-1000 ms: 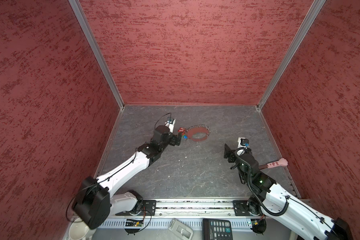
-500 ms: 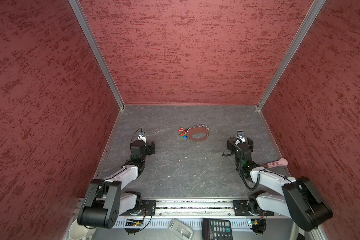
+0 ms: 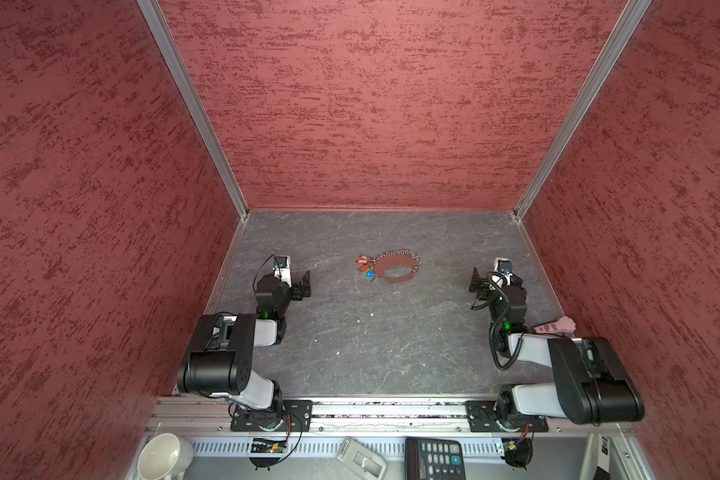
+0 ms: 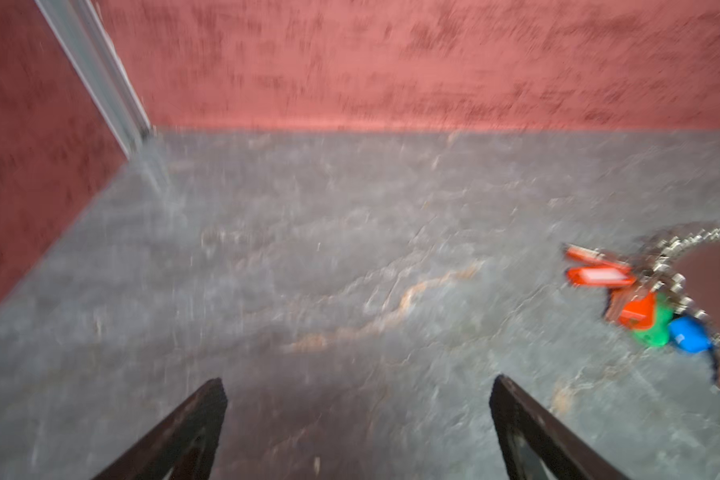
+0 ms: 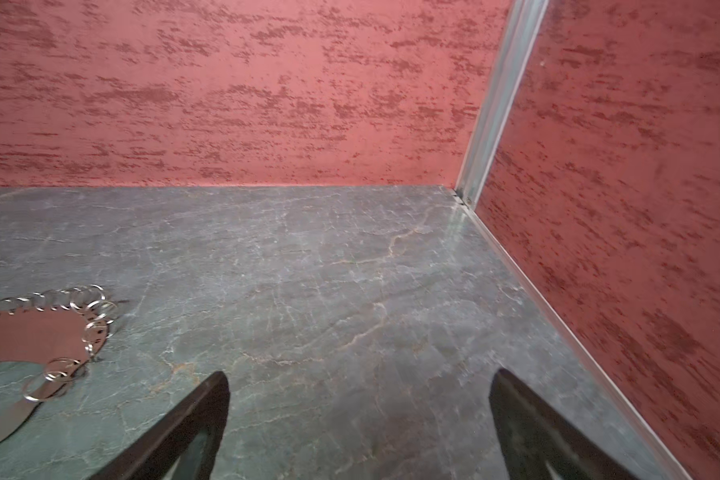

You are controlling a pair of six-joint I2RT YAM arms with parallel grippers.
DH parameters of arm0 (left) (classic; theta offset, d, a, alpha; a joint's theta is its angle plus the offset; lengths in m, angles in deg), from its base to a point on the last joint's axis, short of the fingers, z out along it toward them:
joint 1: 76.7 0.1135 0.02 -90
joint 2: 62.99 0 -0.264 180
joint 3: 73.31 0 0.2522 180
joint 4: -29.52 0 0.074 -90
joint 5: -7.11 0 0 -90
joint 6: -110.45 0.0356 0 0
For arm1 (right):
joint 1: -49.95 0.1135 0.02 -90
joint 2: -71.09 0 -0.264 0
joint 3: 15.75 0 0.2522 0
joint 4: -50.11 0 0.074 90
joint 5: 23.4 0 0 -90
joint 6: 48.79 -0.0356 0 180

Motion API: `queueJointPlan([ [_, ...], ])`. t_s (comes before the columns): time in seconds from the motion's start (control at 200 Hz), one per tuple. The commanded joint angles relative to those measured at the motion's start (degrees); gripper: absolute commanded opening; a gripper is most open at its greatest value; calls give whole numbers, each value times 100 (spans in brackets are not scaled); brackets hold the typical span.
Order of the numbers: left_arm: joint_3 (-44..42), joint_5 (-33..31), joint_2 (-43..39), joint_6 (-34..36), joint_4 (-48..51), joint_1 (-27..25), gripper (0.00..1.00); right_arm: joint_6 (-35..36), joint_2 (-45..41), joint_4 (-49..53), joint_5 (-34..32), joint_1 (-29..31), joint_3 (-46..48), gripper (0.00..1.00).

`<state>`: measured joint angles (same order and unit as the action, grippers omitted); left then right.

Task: Put the keys on the keyring

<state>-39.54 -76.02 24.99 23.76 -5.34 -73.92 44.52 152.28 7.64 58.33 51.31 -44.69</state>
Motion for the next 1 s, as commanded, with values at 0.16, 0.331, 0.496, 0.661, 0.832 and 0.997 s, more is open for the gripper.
queueJointPlan([
  [0.16,209,71,-18,-288,-148,58,100,-555,727,-831,863,-585,-160,99],
  [0.331,183,-61,-1,-250,-220,-9,99,-585,758,-1035,793,-584,-79,99],
  [0.496,183,-78,-9,-243,-216,-24,100,-576,742,-998,818,-585,-94,99],
  [0.661,187,-77,-9,-251,-209,-18,100,-540,741,-969,882,-583,-112,99],
  [0.832,182,-73,-2,-248,-209,-20,99,-539,766,-864,889,-584,-180,99],
  [0.997,187,-73,-8,-243,-209,-16,99,-552,742,-1013,848,-579,-86,99],
])
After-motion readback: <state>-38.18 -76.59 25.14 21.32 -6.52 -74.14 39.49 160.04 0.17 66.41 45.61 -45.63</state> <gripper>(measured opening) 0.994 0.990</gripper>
